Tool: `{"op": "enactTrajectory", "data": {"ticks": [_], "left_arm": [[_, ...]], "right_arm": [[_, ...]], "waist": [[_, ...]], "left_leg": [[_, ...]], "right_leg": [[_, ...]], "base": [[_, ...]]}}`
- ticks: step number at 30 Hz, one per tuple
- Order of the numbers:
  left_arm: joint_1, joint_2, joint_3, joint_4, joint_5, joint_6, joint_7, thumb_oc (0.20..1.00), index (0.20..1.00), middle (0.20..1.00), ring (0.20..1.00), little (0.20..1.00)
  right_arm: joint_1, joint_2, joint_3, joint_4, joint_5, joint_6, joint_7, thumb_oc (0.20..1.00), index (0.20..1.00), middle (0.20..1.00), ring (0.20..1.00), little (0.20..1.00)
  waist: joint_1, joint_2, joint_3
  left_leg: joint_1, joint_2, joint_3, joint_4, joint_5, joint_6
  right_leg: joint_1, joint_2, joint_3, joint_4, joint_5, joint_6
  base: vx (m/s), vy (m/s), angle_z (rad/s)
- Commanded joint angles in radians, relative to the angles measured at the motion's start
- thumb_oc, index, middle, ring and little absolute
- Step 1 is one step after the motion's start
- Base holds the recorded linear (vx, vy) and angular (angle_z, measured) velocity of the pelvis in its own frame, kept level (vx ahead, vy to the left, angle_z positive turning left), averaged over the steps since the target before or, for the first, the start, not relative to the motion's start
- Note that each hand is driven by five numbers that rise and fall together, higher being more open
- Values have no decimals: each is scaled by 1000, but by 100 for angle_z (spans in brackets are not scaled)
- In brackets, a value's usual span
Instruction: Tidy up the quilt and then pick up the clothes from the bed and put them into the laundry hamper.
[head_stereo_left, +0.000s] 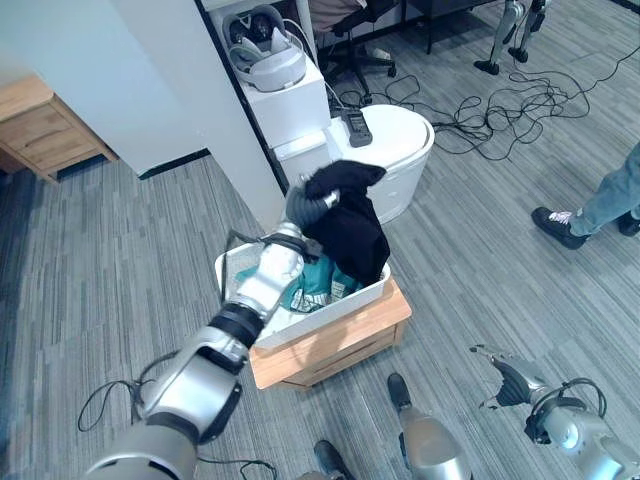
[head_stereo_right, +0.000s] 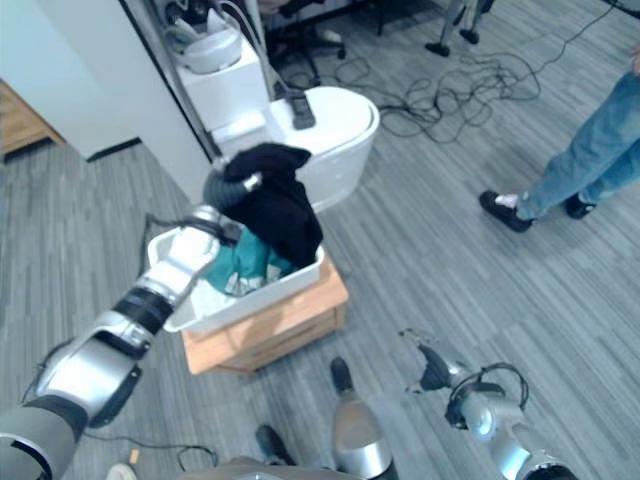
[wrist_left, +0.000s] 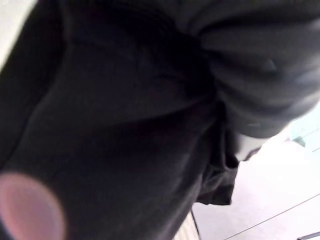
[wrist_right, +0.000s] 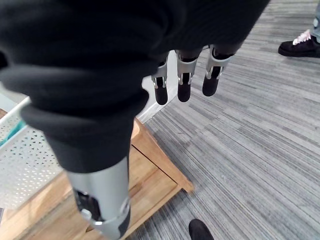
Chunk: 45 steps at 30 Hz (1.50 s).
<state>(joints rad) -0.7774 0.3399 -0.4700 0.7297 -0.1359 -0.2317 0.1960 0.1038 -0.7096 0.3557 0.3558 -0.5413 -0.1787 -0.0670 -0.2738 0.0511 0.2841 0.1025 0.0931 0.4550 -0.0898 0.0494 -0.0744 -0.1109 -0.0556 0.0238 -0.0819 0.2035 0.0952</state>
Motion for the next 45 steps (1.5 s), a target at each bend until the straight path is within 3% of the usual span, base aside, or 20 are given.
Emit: {"op": "enactTrajectory", "data": {"ticks": [1, 5, 12, 13, 19, 23, 26, 32, 35, 36, 37, 38, 39, 45], "left_arm": [[-62, 26, 31, 17, 50, -26, 36, 200, 200, 200, 200, 200], [-33, 9, 51, 46, 61, -23, 65, 200, 200, 200, 200, 200], [29, 56, 127, 94, 60, -19, 110, 200, 200, 200, 200, 200], [29, 62, 135, 104, 56, -18, 113, 1000, 1000, 1000, 1000, 1000], [38, 96, 185, 121, -31, -17, 104, 1000, 1000, 1000, 1000, 1000], [66, 52, 255, 145, -262, -25, 74, 1000, 1000, 1000, 1000, 1000], [86, 29, 265, 145, -332, -19, 55, 1000, 1000, 1000, 1000, 1000], [207, 1, 271, 183, -311, 3, 16, 1000, 1000, 1000, 1000, 1000], [302, 0, 273, 250, -195, 13, 17, 1000, 1000, 1000, 1000, 1000], [435, -5, 295, 333, -127, 40, -22, 1000, 1000, 1000, 1000, 1000], [490, -18, 317, 362, -151, 48, -47, 1000, 1000, 1000, 1000, 1000], [611, -54, 341, 454, -100, 68, -79, 1000, 1000, 1000, 1000, 1000], [629, -63, 342, 474, -82, 74, -88, 1000, 1000, 1000, 1000, 1000], [695, -87, 381, 564, -73, 100, -104, 1000, 1000, 1000, 1000, 1000]], "right_arm": [[-46, 17, 18, -8, 20, -8, -56, 1000, 1000, 1000, 1000, 1000], [-66, 33, 33, 16, 10, -2, -77, 1000, 1000, 1000, 1000, 1000], [-88, 65, 75, 36, 13, -13, -91, 1000, 1000, 1000, 1000, 1000], [-90, 66, 78, 39, 13, -14, -90, 1000, 1000, 1000, 1000, 1000], [-108, 76, 100, 60, 25, -7, -69, 1000, 1000, 1000, 1000, 1000], [-113, 82, 107, 79, 24, 16, -56, 1000, 1000, 1000, 1000, 1000], [-124, 89, 105, 105, 29, 33, -55, 1000, 1000, 1000, 1000, 1000], [-124, 129, 91, 212, 84, 51, -53, 1000, 1000, 1000, 1000, 1000], [-128, 174, 94, 321, 112, 53, -59, 1000, 1000, 1000, 1000, 1000], [-127, 234, 64, 428, 171, 57, -67, 1000, 1000, 1000, 1000, 1000], [-127, 263, 42, 468, 215, 61, -67, 1000, 1000, 1000, 1000, 1000], [-155, 348, -14, 615, 365, 62, -59, 1000, 1000, 1000, 1000, 1000], [-161, 361, -20, 649, 382, 64, -59, 1000, 1000, 1000, 1000, 1000], [-189, 409, 11, 799, 317, 87, -65, 1000, 1000, 1000, 1000, 1000]], "waist": [[28, -18, 30], [37, -20, 36], [75, -27, 37], [77, -28, 37], [93, -34, 37], [98, -35, 33], [105, -30, 23], [114, -31, 1], [123, -38, -22], [133, -43, -46], [136, -42, -51], [146, -34, -76], [148, -32, -80], [169, -34, -93]], "left_leg": [[-13, 73, -34, 3, -18, -72], [-22, 74, -38, 3, -15, -72], [-22, 82, -50, 3, -12, -76], [-21, 83, -51, 3, -12, -76], [-11, 90, -57, 3, -14, -79], [9, 91, -61, 3, -21, -79], [11, 91, -64, 3, -19, -78], [30, 88, -72, 3, -25, -76], [40, 89, -74, 3, -27, -75], [56, 89, -71, 3, -32, -73], [66, 88, -72, 3, -36, -72], [80, 84, -68, 3, -40, -67], [82, 82, -68, 3, -40, -67], [87, 79, -81, 3, -44, -65]], "right_leg": [[33, -82, 3, 35, -159, 116], [27, -82, -3, 35, -157, 114], [40, -77, -24, 38, -165, 107], [40, -77, -26, 39, -166, 106], [54, -73, -35, 44, -173, 100], [77, -72, -44, 45, -183, 98], [81, -70, -46, 46, -182, 93], [107, -70, -55, 52, -190, 88], [122, -70, -58, 51, -194, 86], [138, -68, -55, 51, -198, 83], [147, -68, -56, 53, -202, 84], [158, -66, -49, 49, -200, 79], [160, -66, -48, 48, -200, 78], [174, -67, -54, 42, -198, 76]], "base": [[0, 0, 0], [-12, -23, 1], [0, -26, 6], [-7, -3, 10], [-8, -9, 8], [3, 0, 1], [0, 0, 0], [-1, 0, 2], [22, -13, 9], [47, 1, 3], [73, 44, 3], [49, 66, -6], [39, 66, -3], [9, 14, 2]]}}
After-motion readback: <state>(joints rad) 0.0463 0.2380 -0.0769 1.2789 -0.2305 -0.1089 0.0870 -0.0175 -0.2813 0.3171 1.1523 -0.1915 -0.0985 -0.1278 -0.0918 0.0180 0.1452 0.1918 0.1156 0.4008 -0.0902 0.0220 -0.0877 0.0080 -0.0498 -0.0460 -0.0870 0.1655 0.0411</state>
